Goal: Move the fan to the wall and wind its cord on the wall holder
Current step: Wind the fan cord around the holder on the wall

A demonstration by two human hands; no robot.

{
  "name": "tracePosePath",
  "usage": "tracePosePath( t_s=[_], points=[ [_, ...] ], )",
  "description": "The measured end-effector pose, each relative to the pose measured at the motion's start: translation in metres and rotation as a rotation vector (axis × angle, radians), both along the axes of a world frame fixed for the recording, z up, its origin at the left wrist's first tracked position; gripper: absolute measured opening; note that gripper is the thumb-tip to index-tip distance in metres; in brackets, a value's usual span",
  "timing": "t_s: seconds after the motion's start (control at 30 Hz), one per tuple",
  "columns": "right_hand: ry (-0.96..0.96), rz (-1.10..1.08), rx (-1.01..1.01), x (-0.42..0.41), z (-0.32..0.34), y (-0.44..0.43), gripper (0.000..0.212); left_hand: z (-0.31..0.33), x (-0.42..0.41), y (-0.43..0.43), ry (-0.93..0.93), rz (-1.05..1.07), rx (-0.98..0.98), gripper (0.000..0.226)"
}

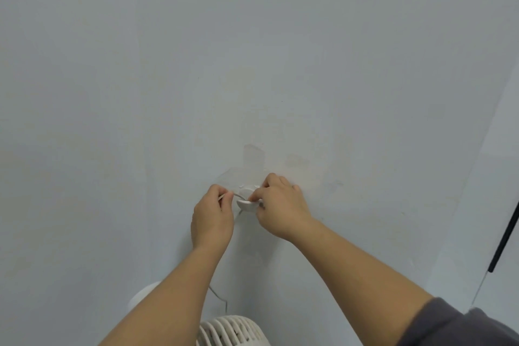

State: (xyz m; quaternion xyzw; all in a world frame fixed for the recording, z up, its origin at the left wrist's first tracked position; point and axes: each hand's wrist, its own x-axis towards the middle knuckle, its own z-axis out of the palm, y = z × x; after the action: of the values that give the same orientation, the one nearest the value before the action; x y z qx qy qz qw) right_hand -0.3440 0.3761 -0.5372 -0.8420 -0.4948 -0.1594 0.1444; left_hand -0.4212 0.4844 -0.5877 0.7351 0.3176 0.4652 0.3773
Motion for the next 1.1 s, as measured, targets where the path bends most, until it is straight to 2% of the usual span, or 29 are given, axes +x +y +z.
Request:
tracePosePath(
  t_s=[0.2,0.43,0.53,0.63,0.73,0.83,0.97,1.1],
  points=[
    [-0.007,-0.096,0.084,-0.005,-0.01,0.007,0.026,-0.008,-0.016,-0.003,-0.022,-0.03,-0.084,0.039],
    [-0.094,-0.34,0.137,-0.018,-0.019,0.034,0.046,-0.008,-0.03,-0.007,-0.074,0.024,-0.157,0.044],
    [-0.132,-0.395,0.18,-0.021,-0.022,0.042,0.045,-0.008,-0.035,-0.006,-0.091,0.043,-0.182,0.045],
    [-0.131,-0.377,0.234,-0.022,-0.022,0.042,0.034,-0.008,-0.036,-0.006,-0.104,0.037,-0.192,0.046],
    [-0.132,-0.306,0.251,-0.02,-0.019,0.036,0.014,-0.009,-0.032,-0.009,-0.077,0.001,-0.151,0.046],
    [-0.097,-0.238,0.179,-0.015,-0.01,0.024,0.021,-0.009,-0.027,-0.013,-0.042,-0.103,-0.085,0.046],
    [-0.076,-0.145,0.1,-0.002,0.004,0.005,0.015,-0.012,-0.027,-0.014,-0.002,-0.202,-0.015,0.047],
    [-0.018,-0.143,0.19,0.012,0.017,-0.009,0.016,-0.012,-0.03,-0.012,-0.01,-0.254,-0.013,0.048]
  ],
)
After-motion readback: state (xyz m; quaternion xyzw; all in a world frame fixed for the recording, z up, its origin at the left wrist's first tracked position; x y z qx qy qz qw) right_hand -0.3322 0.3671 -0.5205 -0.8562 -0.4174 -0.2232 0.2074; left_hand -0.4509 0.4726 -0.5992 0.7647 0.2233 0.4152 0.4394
